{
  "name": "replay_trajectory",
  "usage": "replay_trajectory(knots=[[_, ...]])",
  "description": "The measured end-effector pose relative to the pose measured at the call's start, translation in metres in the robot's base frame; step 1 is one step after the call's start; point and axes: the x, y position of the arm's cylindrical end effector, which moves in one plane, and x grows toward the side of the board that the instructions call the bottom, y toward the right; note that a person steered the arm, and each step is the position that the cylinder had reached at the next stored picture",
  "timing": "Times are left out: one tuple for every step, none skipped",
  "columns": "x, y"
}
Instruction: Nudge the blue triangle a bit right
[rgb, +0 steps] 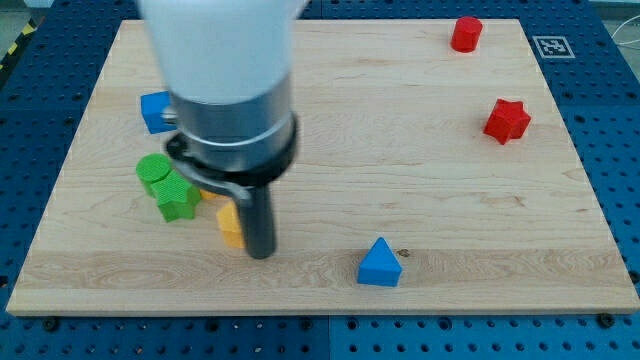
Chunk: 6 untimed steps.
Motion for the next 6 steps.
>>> replay_trajectory(knots=[[-0.019,-0.036],[-0.033,-0.04],[-0.024,-0.01],[0.009,0.0],[0.032,0.041],[0.044,0.089]])
